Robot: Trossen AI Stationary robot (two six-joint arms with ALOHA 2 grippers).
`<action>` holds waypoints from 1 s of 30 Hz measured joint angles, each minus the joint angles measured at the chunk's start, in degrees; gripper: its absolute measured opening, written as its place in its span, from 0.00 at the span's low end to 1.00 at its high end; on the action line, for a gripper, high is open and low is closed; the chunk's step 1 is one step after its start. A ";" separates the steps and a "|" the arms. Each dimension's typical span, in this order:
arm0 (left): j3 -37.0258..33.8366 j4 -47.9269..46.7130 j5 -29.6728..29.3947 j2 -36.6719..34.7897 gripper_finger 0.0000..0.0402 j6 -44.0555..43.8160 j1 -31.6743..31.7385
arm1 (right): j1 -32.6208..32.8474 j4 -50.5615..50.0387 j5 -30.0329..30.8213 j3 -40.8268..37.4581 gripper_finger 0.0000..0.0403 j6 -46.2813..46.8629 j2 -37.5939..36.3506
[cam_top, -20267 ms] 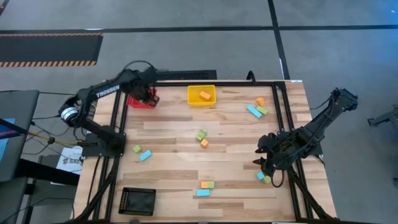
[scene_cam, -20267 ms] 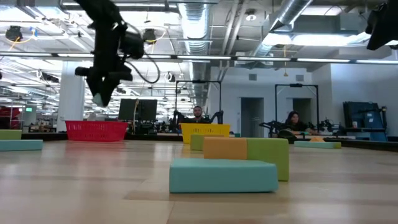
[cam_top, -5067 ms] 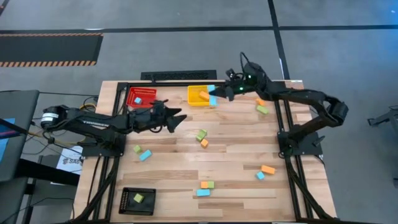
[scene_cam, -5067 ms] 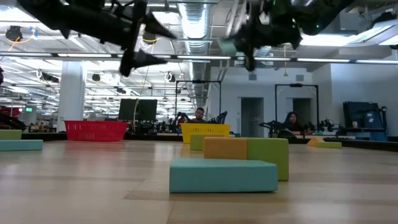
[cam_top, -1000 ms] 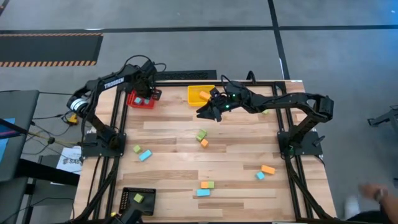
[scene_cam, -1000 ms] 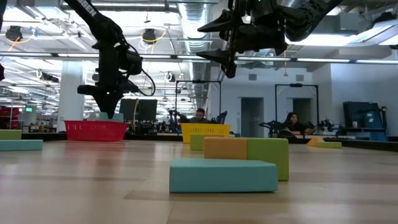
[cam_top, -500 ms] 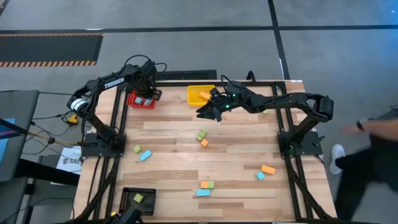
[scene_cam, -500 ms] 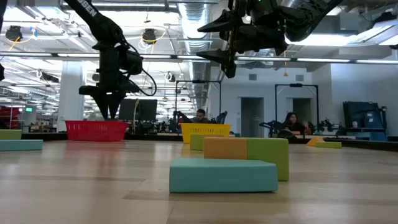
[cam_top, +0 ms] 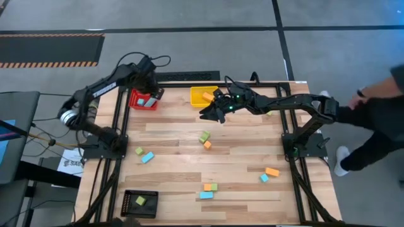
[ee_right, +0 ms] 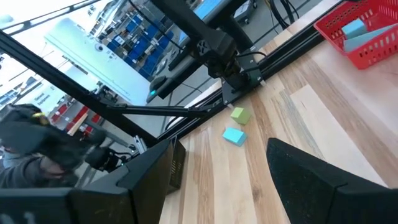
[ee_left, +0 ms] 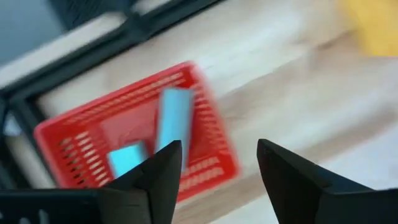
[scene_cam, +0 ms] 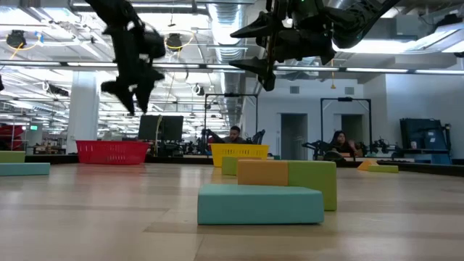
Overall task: Sort & place blocks by color
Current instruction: Put the wooden green block into the black bin
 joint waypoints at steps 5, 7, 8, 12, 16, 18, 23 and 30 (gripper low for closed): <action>-3.27 7.03 1.22 -7.91 0.47 -1.95 -10.33 | 1.44 -0.04 0.46 0.00 0.70 -0.71 -0.34; -5.28 11.69 1.19 -10.33 0.46 -3.42 -15.70 | 2.59 -0.07 0.46 0.00 0.70 -0.74 -0.34; -6.48 14.24 1.19 -11.37 0.46 -3.82 -18.45 | 3.23 0.04 0.46 0.00 0.70 -0.77 -0.34; -10.56 24.30 0.37 -13.89 0.45 -4.36 -29.37 | 6.06 -2.03 1.21 0.00 0.70 -1.75 -0.34; -12.67 32.19 -3.22 -14.38 0.45 -4.40 -38.27 | 8.85 -7.88 4.04 -0.01 0.70 -3.91 -0.64; -13.63 36.89 -4.77 -14.38 0.45 -4.36 -41.92 | 10.23 -11.41 6.29 -0.02 0.70 -5.04 -1.27; -16.64 47.41 -5.36 -14.38 0.45 -4.38 -47.92 | 13.80 -26.04 14.48 0.63 0.70 -8.75 -4.37; -19.77 55.75 -7.35 -14.36 0.45 -6.59 -52.39 | 19.15 -45.69 26.61 5.14 0.70 -11.90 -8.36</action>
